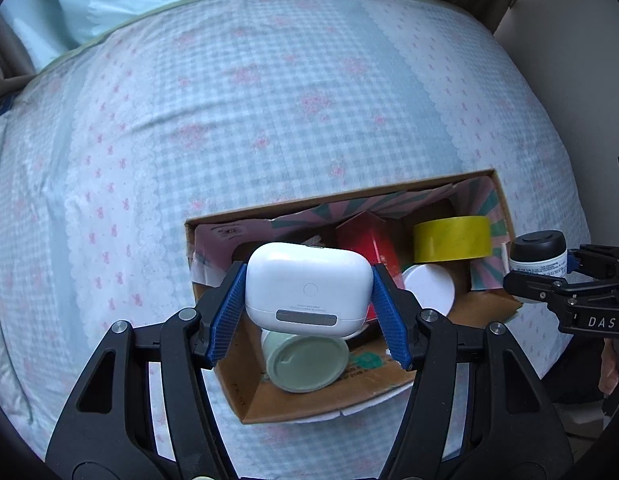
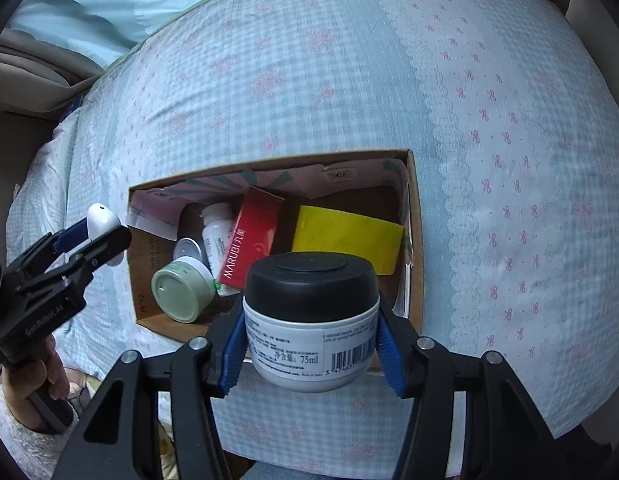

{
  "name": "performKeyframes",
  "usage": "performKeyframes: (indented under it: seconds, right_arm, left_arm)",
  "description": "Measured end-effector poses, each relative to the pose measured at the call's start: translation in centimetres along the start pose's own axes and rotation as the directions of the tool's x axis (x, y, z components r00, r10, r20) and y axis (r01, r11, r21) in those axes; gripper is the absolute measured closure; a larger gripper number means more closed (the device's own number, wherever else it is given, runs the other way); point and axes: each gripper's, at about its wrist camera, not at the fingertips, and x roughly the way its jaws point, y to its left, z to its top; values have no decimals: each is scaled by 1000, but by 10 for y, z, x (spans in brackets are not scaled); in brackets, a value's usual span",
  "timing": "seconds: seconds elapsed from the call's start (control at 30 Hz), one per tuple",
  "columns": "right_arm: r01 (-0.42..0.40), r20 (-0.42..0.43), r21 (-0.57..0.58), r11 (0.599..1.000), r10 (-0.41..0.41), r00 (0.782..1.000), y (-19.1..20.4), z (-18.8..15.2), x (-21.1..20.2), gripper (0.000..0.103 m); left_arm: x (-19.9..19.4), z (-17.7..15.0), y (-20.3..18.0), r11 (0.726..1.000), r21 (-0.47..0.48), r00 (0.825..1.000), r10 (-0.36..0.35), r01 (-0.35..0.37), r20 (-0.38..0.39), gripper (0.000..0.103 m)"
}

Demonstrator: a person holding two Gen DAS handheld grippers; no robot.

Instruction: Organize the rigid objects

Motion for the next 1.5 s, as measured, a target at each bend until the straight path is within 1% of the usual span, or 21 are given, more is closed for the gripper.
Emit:
performKeyframes:
  seconds: [0.1,0.2,0.3,0.4,0.5,0.53,0.57,0.6,0.63,0.67,0.7,0.8,1.03,1.23,1.33,1.5]
  right_arm:
    - [41,-6,-30,999,-42,999,-1,-7,22,51]
    - [79,-2,-67,995,-80,997,0,-12,34,51]
    - [126,17,-134,983,-125,992,5,-16,39,51]
    - [151,18,-175,973,-150,989,8,-15,42,51]
    - [178,23,-215,960,-177,984,12,-15,45,51]
    - [185,23,-227,956,-185,983,14,-16,46,51]
    - [181,16,-236,955,-183,983,14,-16,47,51]
    - [166,1,-241,956,-170,985,14,-17,49,47]
    - [146,0,-236,961,-150,989,13,-17,48,28]
    - [141,12,-228,963,-142,990,13,-17,46,15]
    - [148,30,-225,963,-144,989,13,-17,44,0]
    - [158,61,-218,963,-148,987,12,-20,38,0]
    - [148,56,-194,970,-140,989,9,-21,41,0]
    - [135,60,-182,974,-126,990,6,-22,41,0]
    - [130,66,-178,975,-120,991,4,-23,40,0]
    - [104,78,-167,980,-92,993,1,-24,29,0]
  left_arm:
    - [30,-2,7,1000,-8,1000,5,-5,-24,45]
    - [50,-1,13,1000,-21,999,2,-3,-42,45]
    - [59,2,12,1000,5,999,21,-21,-44,45]
    - [63,3,9,999,37,998,37,-35,-49,45]
    - [65,6,8,999,40,997,38,-35,-67,44]
    - [66,7,7,999,39,996,31,-28,-80,35]
    - [66,8,6,999,43,996,33,-29,-85,4]
    - [62,8,5,998,51,996,44,-41,-72,1]
    - [60,8,3,997,61,997,54,-51,-55,0]
    - [58,9,1,996,67,997,58,-55,-47,0]
    - [58,9,1,996,70,997,57,-54,-45,0]
    - [57,12,1,996,74,998,58,-55,-38,0]
    - [53,14,2,996,72,998,51,-48,-40,0]
    - [45,10,-2,996,69,997,66,-63,-33,0]
    - [41,8,-5,994,74,996,88,-87,-20,0]
    - [21,2,-9,994,53,995,100,-100,-6,0]
